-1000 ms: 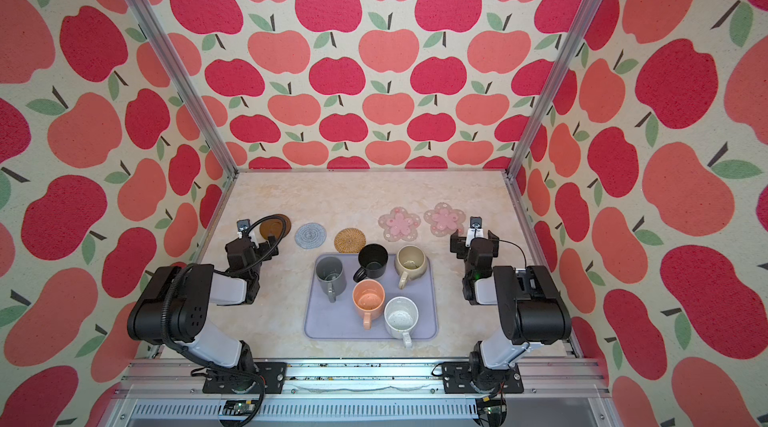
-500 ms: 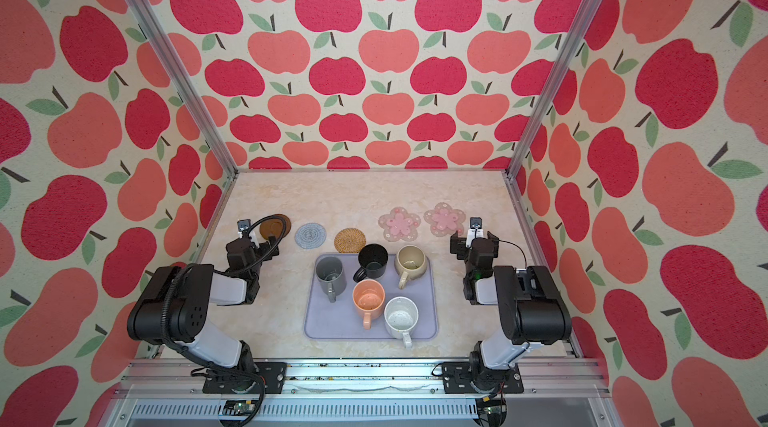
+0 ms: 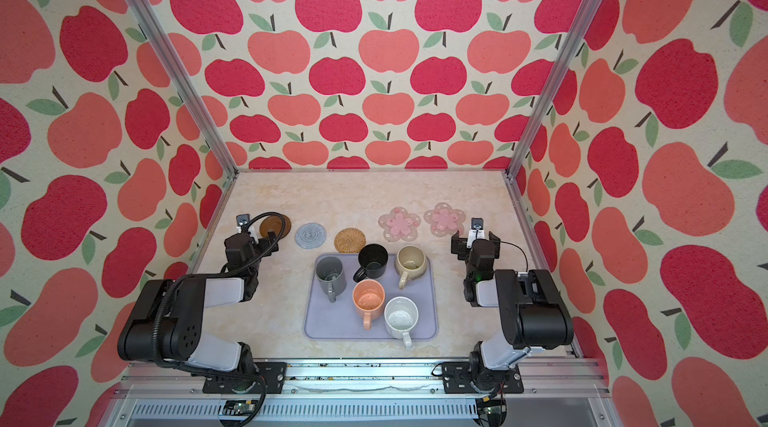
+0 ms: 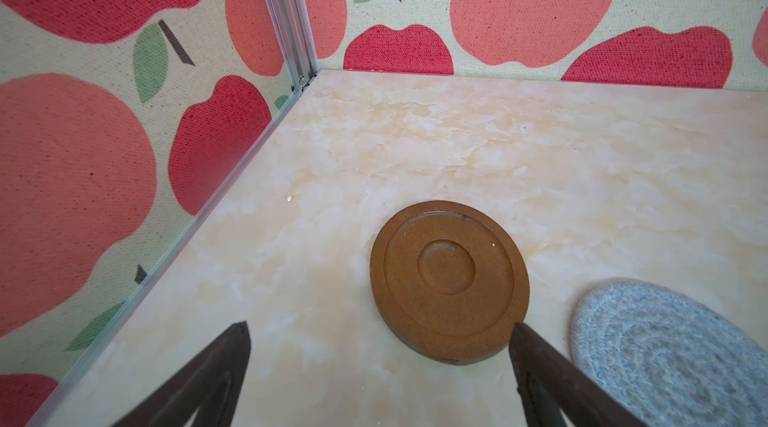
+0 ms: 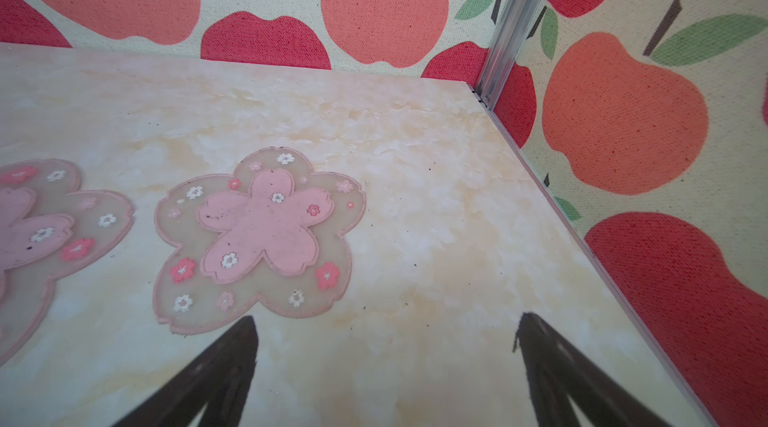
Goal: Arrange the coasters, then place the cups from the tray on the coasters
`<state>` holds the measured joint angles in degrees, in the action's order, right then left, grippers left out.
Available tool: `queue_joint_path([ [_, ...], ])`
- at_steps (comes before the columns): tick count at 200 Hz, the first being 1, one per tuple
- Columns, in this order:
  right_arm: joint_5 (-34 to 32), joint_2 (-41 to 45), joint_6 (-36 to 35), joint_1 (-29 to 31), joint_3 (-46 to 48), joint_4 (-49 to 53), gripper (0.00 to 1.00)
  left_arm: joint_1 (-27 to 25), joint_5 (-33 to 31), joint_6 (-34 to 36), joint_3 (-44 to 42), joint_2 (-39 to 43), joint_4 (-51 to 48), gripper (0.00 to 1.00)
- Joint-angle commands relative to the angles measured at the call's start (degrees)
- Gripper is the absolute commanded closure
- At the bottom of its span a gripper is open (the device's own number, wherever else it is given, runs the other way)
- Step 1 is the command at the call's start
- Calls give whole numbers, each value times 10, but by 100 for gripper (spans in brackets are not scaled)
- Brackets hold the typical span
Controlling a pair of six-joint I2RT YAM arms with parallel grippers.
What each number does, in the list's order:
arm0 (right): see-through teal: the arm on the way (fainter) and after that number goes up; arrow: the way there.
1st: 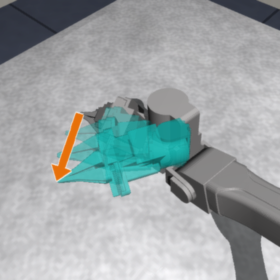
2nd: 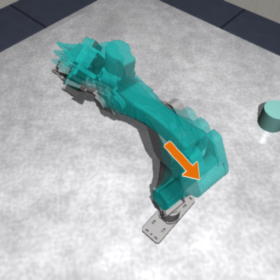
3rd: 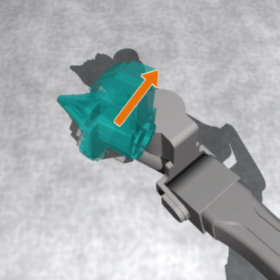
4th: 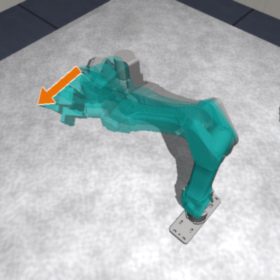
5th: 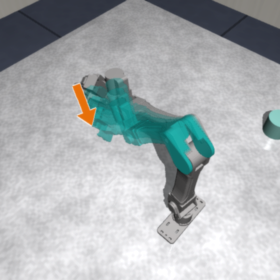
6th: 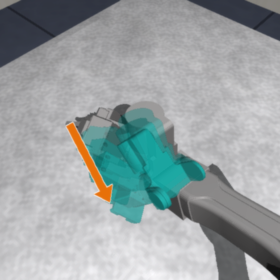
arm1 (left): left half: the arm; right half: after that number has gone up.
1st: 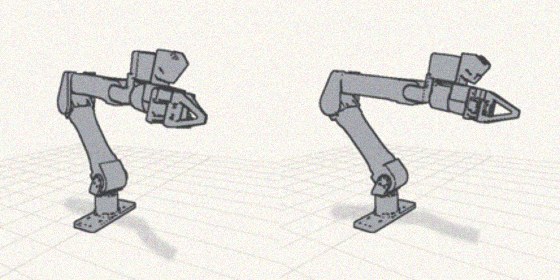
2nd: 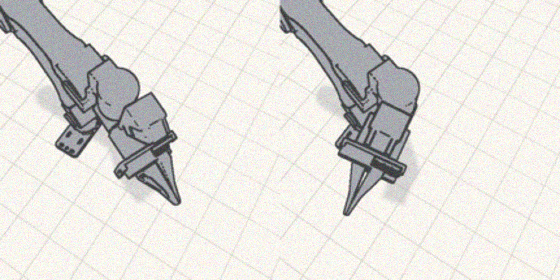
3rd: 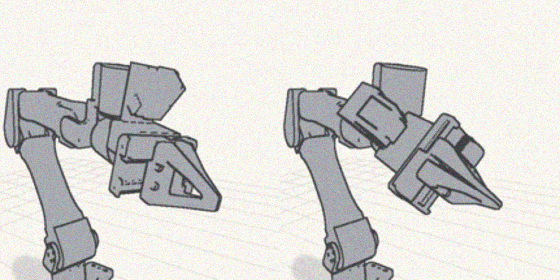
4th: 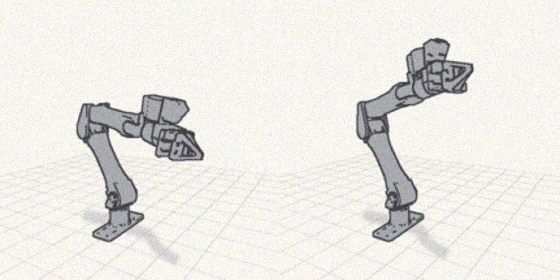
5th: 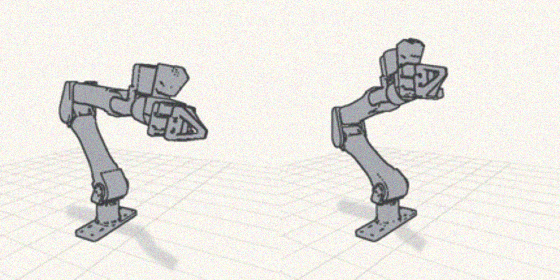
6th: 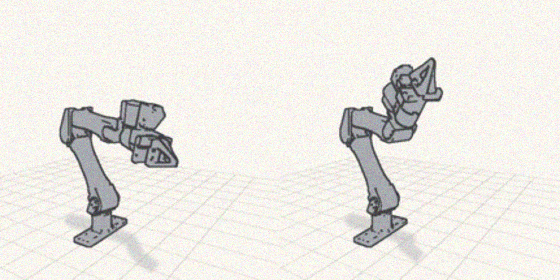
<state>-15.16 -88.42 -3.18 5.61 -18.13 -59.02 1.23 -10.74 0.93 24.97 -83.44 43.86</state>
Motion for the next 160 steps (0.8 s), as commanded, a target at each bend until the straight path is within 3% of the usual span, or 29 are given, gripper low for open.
queue_joint_path([
  [1, -9, 31, 4, 1, 6, -1, 1, -3, -18, -6, 58, 43, -124, 1],
  [18, -11, 61, -5, 6, 0, 31, 1, -3, -11, -6, 83, 66, -169, 1],
  [70, -17, 165, -44, 31, -100, 259, 1, -5, 10, -54, 209, 79, -389, 1],
  [119, -6, 194, -61, 53, -201, 425, 1, -17, 32, -96, 245, 104, -425, 1],
  [160, 19, 196, -4, 56, -261, 498, 1, -19, 84, -127, 271, 107, -446, 1],
])
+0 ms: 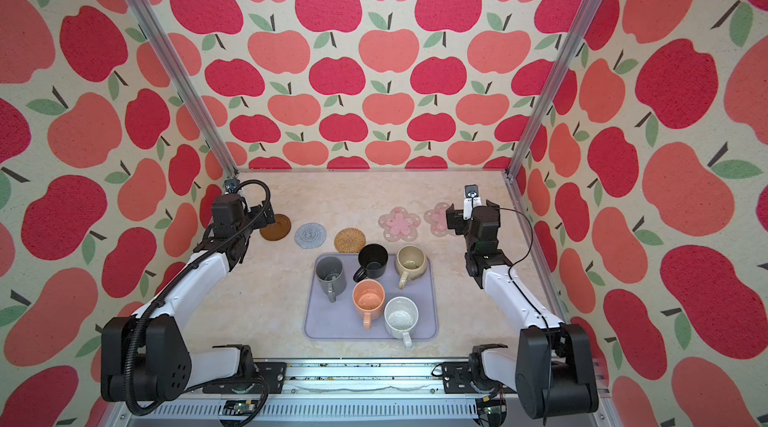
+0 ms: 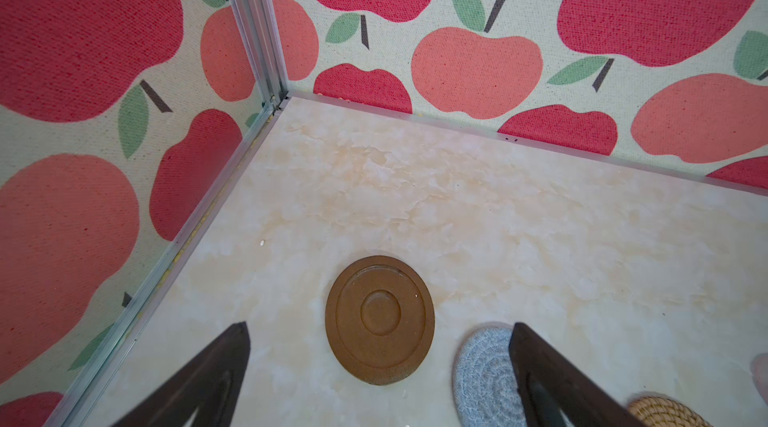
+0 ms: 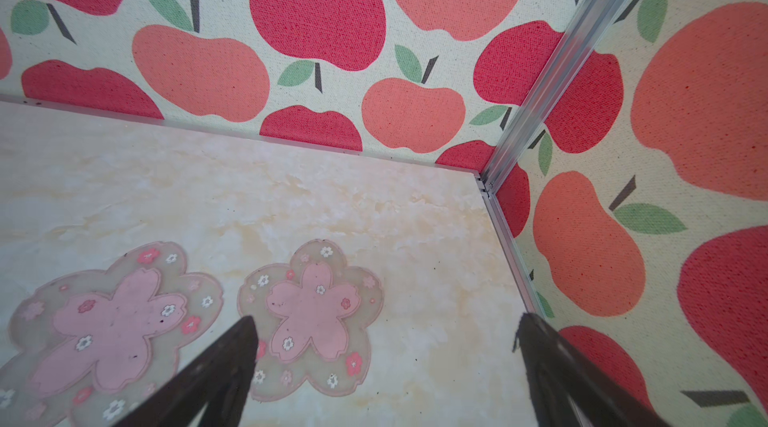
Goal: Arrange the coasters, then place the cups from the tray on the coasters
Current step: 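Reach the left gripper to the rattan coaster while the right moves forward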
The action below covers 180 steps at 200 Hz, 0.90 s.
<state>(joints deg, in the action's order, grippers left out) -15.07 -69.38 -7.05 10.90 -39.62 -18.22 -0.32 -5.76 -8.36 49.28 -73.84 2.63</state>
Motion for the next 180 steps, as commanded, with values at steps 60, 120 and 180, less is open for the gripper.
queue_joint_path([
  [60, 36, -65, 93, 19, -143, 188, 1, -33, 16, -54, 125, -70, -144, 1],
  [120, 31, -183, 99, 87, -226, 241, 4, -88, 22, -53, 219, -183, -227, 1],
  [180, 39, -339, 97, 159, -364, 319, 19, -126, 70, -89, 293, -280, -279, 11],
])
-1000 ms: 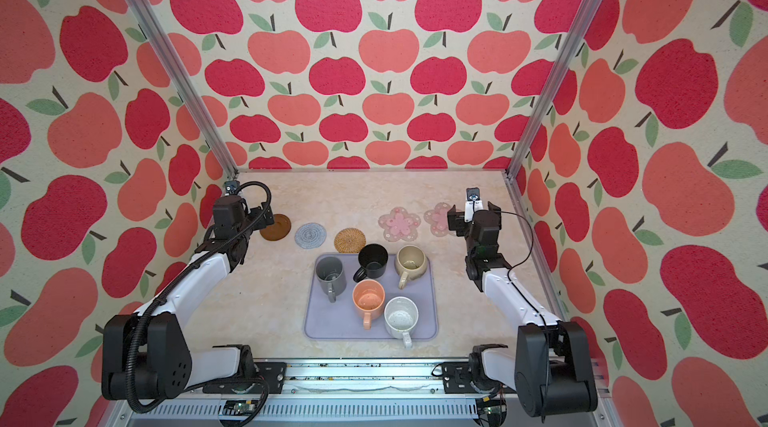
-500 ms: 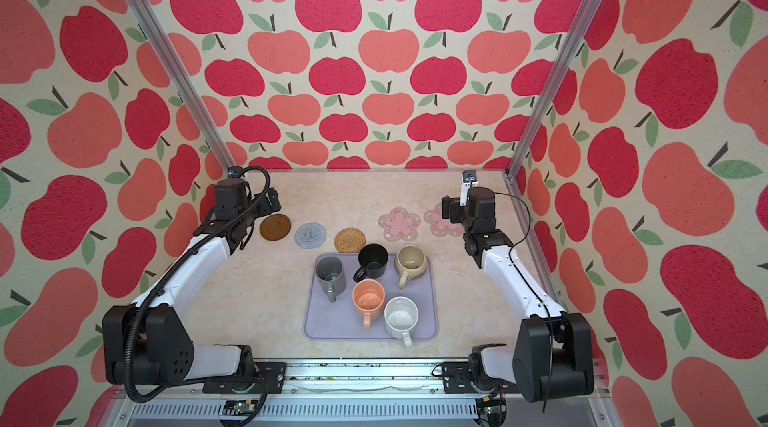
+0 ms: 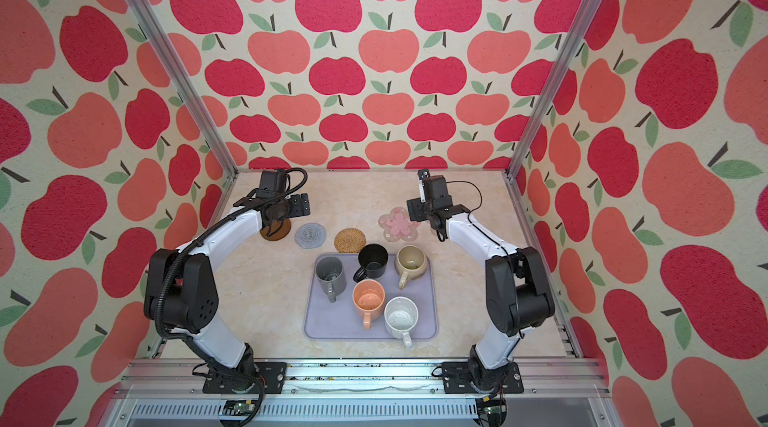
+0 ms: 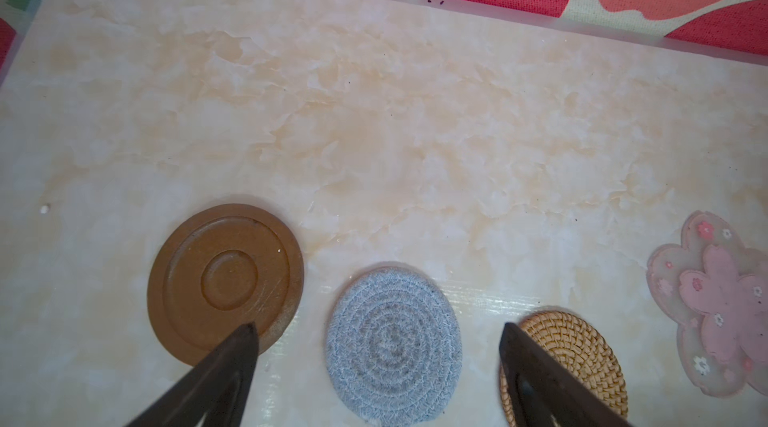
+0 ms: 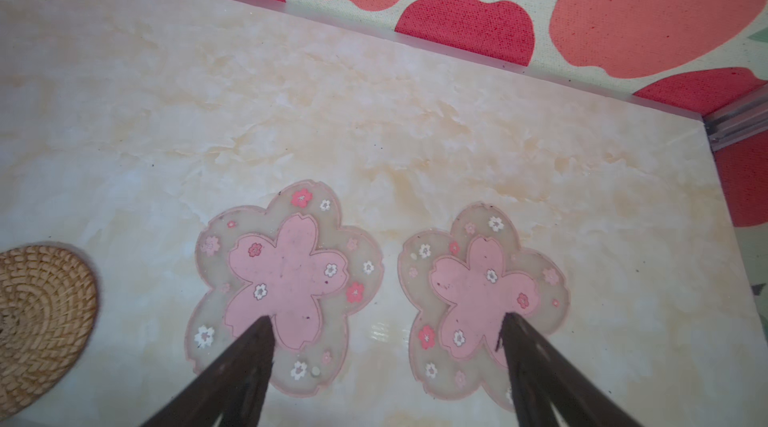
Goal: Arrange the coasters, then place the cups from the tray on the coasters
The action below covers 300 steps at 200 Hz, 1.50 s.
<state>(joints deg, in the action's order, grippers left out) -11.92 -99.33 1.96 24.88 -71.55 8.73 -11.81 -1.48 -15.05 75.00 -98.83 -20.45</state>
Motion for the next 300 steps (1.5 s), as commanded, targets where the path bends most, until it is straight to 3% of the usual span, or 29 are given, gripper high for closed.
queue_joint_path([
  [1, 8, -42, 7, 20, -47, 50, 19, -12, 29, -22, 37, -31, -49, 12],
  [51, 24, -106, 35, 36, -104, 79, 30, -49, 74, -27, 95, -90, -102, 23],
  [80, 25, -113, 52, 37, -111, 107, 29, -73, 119, -28, 137, -124, -138, 30],
  [123, 18, -92, 52, 36, -85, 114, 29, -113, 153, -15, 208, -185, -220, 58],
  [163, 14, -73, 53, 36, -67, 118, 27, -129, 196, -24, 246, -233, -259, 74],
  [226, 7, -43, 56, 36, -33, 116, 27, -137, 205, -28, 314, -309, -319, 84],
  [300, -3, -2, 67, 36, 10, 109, 27, -138, 154, -45, 413, -399, -361, 85],
])
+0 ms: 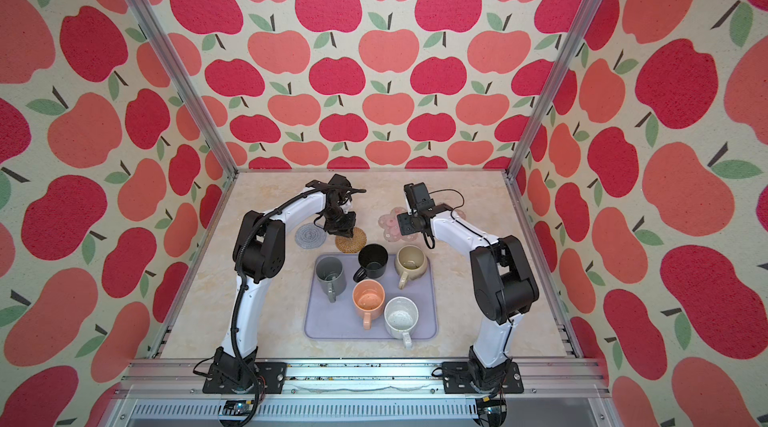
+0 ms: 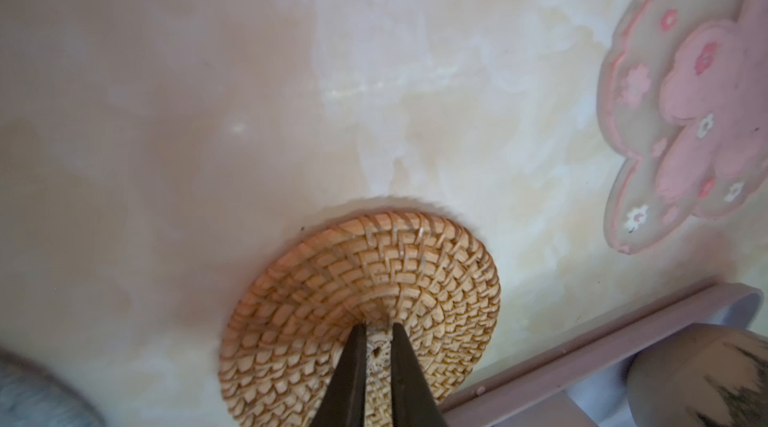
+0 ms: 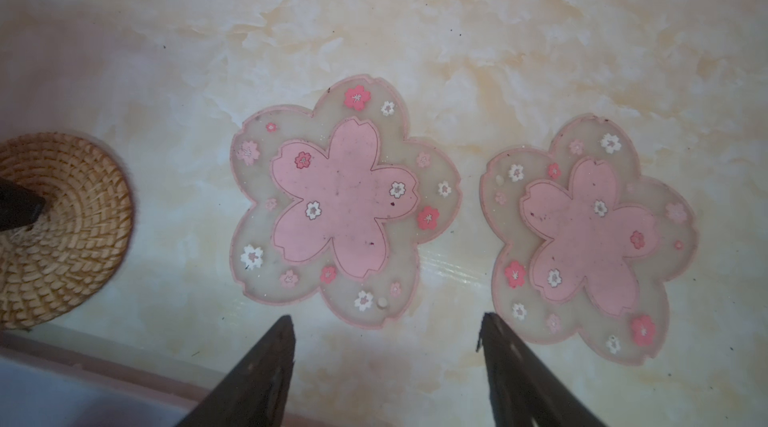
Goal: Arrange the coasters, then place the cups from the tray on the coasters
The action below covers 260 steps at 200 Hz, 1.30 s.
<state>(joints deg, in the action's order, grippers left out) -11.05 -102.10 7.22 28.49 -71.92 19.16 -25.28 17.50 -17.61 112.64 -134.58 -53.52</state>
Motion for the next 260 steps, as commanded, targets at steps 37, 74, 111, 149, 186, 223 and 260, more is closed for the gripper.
queue_joint_path([
  [37, -15, 40, 16, -1, 24, 4, 27, 0, -46, -34, 102, -89, -30, 85],
  [74, -14, 47, 22, -1, 29, 5, 27, 9, -57, -61, 199, -151, -37, 85],
  [111, -10, 52, 31, -1, 38, 5, 27, 22, -56, -87, 313, -218, -37, 85],
  [149, -5, 61, 44, -1, 52, 5, 27, 33, -47, -104, 370, -256, 6, 83],
  [186, 1, 62, 60, -1, 64, -2, 27, 43, -37, -132, 370, -273, 63, 81],
  [223, 6, 51, 76, -1, 64, -11, 27, 52, -8, -193, 381, -302, 119, 79],
  [260, 9, 43, 82, -1, 63, -16, 27, 56, -3, -219, 401, -323, 146, 78],
])
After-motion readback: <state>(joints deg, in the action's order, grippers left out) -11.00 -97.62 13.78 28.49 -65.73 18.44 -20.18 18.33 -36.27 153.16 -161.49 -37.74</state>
